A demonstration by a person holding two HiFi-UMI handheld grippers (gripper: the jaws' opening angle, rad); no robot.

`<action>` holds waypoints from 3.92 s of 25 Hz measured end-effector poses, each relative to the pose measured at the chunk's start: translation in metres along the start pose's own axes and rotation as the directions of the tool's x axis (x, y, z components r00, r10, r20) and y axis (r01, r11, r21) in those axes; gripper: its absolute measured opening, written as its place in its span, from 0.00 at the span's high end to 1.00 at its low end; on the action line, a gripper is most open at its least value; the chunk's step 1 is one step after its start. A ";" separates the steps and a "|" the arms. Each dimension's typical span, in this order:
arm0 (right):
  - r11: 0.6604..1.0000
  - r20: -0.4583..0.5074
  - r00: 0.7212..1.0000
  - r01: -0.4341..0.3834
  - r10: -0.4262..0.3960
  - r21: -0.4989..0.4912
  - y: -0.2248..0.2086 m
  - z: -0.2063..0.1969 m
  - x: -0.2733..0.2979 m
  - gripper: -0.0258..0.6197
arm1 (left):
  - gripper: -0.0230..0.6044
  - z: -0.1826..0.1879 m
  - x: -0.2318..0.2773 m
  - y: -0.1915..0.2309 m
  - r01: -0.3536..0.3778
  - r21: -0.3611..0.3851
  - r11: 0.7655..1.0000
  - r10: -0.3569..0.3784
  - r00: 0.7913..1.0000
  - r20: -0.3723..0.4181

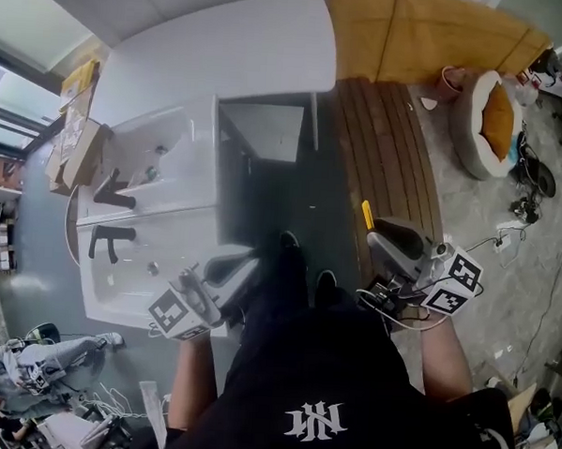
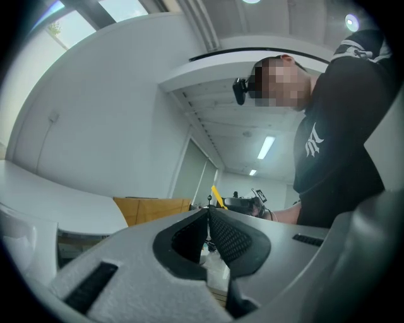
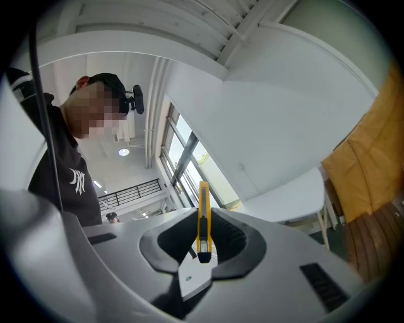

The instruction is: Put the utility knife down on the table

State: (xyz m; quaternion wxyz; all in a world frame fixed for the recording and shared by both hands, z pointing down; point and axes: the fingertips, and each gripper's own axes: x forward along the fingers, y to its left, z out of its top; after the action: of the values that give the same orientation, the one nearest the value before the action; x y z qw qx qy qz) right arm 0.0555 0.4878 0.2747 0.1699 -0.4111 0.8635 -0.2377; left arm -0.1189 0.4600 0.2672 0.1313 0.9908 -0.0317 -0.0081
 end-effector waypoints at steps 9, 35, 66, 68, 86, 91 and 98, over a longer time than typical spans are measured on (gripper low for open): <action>0.998 -0.071 0.996 0.046 -0.048 -0.038 -0.081 0.029 0.084 0.88 | 0.95 0.012 0.021 0.130 -0.008 -0.050 0.999 0.009 1.000 0.027; 0.998 -0.116 0.993 -0.027 0.020 -0.056 -0.295 0.135 0.231 0.88 | 0.95 0.055 0.141 0.360 -0.040 -0.083 0.996 0.042 0.999 0.023; 0.984 -0.275 0.959 0.023 -0.071 -0.175 -0.477 0.190 0.419 0.88 | 0.95 0.056 0.211 0.593 -0.144 -0.081 0.986 0.141 0.989 -0.040; 0.982 -0.316 0.944 0.041 -0.098 -0.182 -0.494 0.184 0.435 0.88 | 0.95 0.041 0.214 0.605 -0.122 -0.088 0.989 0.117 0.991 -0.059; 0.829 -0.768 0.613 -0.322 -0.185 -0.457 -0.657 -0.033 0.520 0.88 | 0.95 -0.065 0.174 0.701 -0.334 -0.145 0.931 0.328 0.943 -0.061; 0.826 -0.797 0.554 -0.314 -0.241 -0.468 -0.673 -0.066 0.529 0.88 | 0.95 -0.088 0.182 0.708 -0.314 -0.116 0.942 0.311 0.950 -0.040; 0.818 -0.824 0.498 -0.332 -0.272 -0.470 -0.669 -0.082 0.533 0.88 | 0.95 -0.095 0.175 0.698 -0.291 -0.123 0.949 0.292 0.956 -0.014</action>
State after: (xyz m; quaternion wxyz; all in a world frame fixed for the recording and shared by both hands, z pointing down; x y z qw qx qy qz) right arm 0.1144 -0.2786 0.6590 -0.4141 -0.2497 0.8648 -0.1353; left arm 0.0152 -0.1997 0.5398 0.1923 0.9652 -0.1773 0.0075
